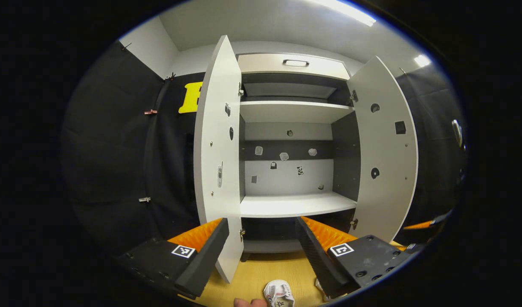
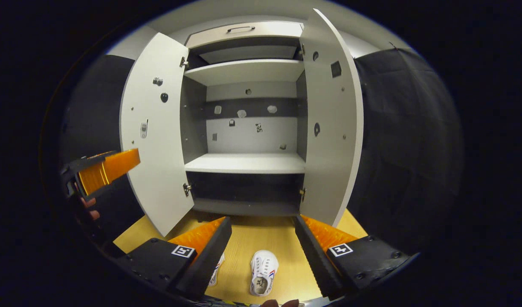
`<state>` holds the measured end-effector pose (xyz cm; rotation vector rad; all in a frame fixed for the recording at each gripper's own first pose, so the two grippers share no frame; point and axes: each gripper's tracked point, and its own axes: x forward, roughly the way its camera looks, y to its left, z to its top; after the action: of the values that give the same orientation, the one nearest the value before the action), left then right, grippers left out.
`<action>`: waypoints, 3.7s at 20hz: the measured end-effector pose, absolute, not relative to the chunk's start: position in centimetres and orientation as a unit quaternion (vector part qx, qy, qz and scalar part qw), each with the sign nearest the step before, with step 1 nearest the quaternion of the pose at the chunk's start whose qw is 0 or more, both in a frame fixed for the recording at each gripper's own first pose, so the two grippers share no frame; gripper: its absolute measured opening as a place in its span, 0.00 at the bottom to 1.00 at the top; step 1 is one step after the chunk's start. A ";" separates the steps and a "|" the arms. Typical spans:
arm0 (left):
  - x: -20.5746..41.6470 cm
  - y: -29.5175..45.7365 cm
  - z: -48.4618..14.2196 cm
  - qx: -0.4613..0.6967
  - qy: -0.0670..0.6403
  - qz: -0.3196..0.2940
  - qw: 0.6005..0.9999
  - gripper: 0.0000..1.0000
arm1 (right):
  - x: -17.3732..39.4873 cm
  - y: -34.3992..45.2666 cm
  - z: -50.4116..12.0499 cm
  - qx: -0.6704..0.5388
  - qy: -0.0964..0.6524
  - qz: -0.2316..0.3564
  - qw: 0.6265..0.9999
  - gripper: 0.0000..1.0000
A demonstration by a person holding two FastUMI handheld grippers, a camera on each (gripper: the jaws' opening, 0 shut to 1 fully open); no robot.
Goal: Grab one shoe with the right hand and put it into the shoe cabinet, grab the other shoe with the left hand and put it into the shoe cabinet; then close the right door with the right hand and the left door with the left hand.
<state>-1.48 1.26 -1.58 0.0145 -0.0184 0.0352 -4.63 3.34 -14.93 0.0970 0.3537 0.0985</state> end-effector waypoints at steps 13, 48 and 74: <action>-3.5 3.4 -6.8 0.035 0.043 0.053 0.997 0.98 | -10.1 7.2 -37.7 0.105 0.388 0.095 0.911 0.82; -3.2 6.1 -12.2 0.058 0.094 0.075 0.991 0.98 | -2.8 6.5 -42.2 0.119 0.302 0.061 0.944 0.05; -0.6 3.7 -8.4 0.000 0.057 0.026 0.998 0.98 | 21.0 8.5 -7.8 0.018 0.162 0.066 0.985 0.05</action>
<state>-0.55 3.73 -8.40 0.0008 0.1150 0.0520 20.98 8.49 -7.82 0.0365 0.3247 0.1318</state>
